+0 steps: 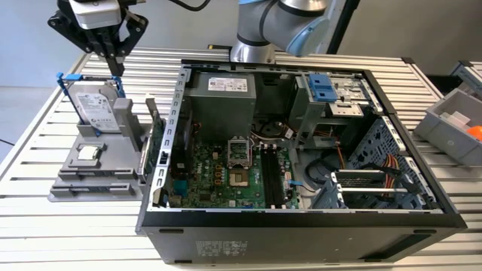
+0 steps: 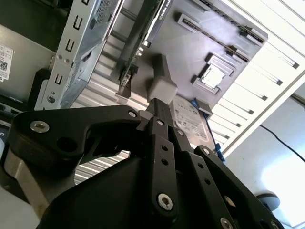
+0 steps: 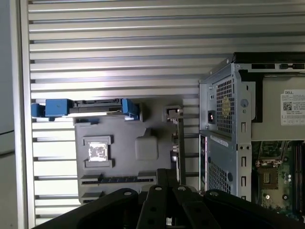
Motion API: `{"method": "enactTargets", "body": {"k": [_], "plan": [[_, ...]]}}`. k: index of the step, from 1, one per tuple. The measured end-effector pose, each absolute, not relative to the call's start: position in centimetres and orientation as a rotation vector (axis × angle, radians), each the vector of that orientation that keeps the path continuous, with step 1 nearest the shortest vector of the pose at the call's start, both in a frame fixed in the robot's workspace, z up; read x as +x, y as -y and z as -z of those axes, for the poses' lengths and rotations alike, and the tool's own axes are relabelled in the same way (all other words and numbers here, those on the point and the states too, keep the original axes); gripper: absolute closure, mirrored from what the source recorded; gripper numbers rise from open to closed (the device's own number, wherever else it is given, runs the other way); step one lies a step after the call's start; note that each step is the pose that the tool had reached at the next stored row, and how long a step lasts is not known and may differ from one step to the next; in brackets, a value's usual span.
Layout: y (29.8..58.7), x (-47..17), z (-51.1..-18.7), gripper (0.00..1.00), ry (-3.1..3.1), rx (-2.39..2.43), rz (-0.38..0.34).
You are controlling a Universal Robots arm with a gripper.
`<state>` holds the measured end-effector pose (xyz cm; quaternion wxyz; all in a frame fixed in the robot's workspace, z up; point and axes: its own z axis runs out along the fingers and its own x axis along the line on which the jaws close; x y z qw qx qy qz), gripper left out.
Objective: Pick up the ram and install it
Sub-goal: 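Reach for the ram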
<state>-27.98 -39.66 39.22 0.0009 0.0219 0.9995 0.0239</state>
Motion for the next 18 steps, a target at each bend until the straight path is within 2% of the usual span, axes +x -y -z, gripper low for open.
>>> {"method": "enactTargets", "body": {"k": [18], "plan": [[39.2, -30.4, -39.2, 1.00, -3.138, 0.058, -0.075]]}}
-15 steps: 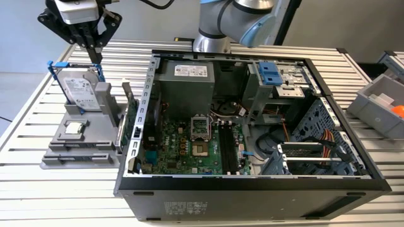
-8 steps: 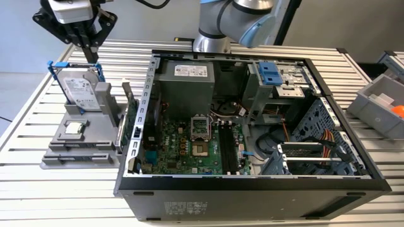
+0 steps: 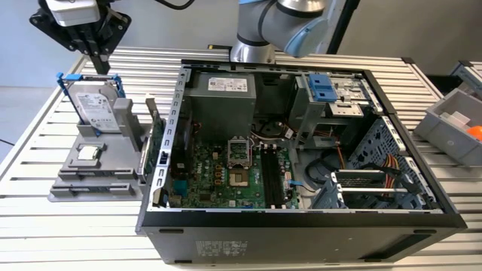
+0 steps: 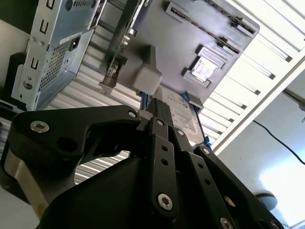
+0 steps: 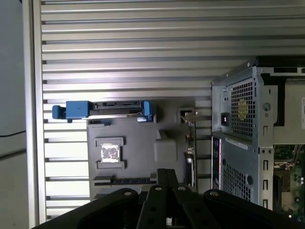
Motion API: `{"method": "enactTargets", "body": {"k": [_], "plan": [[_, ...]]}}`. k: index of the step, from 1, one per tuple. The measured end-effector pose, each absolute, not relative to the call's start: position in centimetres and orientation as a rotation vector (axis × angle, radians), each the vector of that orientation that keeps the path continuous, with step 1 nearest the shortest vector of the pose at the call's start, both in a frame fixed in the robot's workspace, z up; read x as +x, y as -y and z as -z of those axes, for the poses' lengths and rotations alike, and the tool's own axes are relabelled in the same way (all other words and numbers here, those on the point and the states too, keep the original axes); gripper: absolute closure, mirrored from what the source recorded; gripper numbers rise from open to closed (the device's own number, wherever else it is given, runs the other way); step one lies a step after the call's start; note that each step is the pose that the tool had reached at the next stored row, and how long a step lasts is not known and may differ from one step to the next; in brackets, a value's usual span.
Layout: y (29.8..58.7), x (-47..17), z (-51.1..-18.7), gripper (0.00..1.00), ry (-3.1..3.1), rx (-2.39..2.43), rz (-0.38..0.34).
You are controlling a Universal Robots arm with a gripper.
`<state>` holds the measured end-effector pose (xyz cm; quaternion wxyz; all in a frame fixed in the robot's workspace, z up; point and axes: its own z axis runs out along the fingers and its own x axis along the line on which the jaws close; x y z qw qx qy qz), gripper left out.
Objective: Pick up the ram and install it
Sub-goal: 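Reach for the ram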
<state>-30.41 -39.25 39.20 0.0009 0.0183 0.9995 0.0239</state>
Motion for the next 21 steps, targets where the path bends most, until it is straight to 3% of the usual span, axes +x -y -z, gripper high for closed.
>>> {"method": "enactTargets", "body": {"k": [21], "plan": [[39.1, -33.1, -39.1, 1.00, -3.139, 0.055, -0.075]]}}
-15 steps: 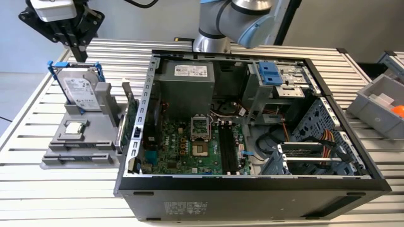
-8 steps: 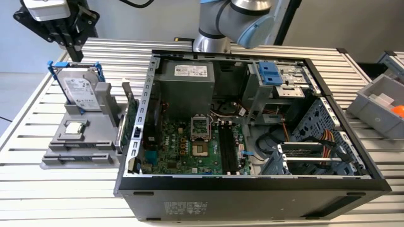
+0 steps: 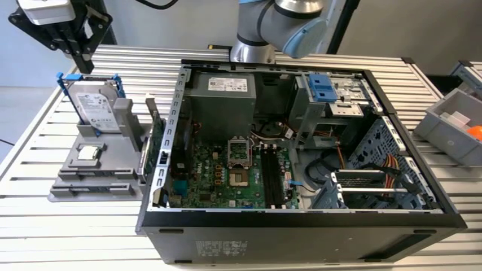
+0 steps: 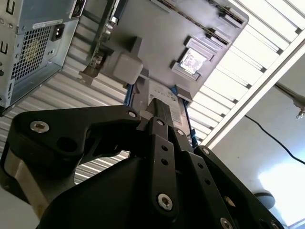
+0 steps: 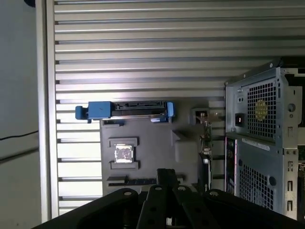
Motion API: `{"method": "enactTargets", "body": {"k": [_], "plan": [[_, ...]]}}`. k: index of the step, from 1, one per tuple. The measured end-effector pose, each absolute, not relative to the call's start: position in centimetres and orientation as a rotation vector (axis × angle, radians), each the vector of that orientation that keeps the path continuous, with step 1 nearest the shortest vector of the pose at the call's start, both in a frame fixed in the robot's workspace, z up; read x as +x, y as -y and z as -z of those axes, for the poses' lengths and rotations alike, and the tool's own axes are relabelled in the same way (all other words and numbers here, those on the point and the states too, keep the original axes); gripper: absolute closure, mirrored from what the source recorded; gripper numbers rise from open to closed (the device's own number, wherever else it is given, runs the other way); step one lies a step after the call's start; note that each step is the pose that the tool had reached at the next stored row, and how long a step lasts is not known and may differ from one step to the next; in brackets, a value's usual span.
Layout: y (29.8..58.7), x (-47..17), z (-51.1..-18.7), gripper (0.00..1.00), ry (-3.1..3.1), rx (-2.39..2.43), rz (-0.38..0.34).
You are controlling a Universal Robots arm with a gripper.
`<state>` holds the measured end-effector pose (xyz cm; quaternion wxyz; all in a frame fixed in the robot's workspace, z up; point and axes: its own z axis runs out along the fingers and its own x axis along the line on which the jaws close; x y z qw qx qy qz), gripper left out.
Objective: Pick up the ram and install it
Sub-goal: 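Reach for the ram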
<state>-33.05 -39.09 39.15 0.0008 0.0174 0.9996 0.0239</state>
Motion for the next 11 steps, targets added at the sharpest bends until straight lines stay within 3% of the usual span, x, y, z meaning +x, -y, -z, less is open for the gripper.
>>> {"method": "enactTargets", "body": {"k": [11], "plan": [[39.09, -33.84, -39.13, 1.00, -3.139, 0.054, -0.075]]}}
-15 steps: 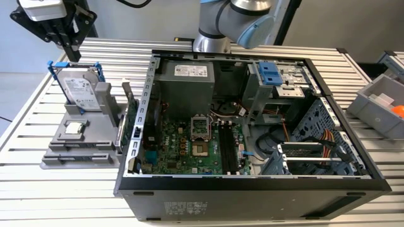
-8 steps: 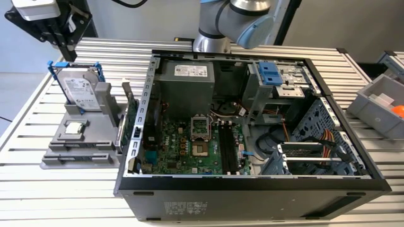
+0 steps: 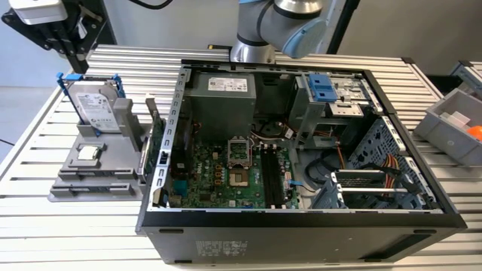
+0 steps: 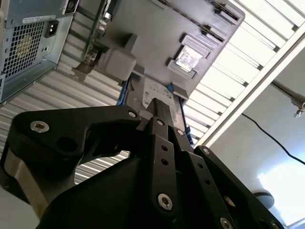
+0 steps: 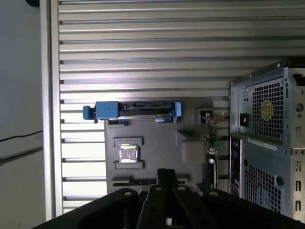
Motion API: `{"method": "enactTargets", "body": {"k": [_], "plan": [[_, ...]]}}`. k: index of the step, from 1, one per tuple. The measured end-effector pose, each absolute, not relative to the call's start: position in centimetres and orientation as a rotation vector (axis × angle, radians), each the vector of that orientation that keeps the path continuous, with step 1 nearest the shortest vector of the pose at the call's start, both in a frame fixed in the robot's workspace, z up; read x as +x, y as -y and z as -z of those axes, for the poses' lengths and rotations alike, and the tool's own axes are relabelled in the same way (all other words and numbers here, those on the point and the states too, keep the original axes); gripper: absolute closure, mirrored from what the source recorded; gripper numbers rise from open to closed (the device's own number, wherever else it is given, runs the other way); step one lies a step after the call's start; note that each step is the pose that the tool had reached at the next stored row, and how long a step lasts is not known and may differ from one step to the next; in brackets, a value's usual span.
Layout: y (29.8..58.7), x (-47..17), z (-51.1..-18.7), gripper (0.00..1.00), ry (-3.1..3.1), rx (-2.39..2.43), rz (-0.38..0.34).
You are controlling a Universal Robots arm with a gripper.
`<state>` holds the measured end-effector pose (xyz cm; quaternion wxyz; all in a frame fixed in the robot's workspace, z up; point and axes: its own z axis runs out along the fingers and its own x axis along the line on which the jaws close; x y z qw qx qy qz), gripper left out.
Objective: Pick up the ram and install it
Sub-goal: 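Reach for the ram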
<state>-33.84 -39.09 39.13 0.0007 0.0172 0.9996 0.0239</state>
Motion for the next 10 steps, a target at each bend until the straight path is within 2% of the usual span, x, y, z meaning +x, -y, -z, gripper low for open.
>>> {"method": "enactTargets", "body": {"k": [10], "plan": [[39.79, -34.04, -39.08, 1.00, -3.139, 0.054, -0.075]]}}
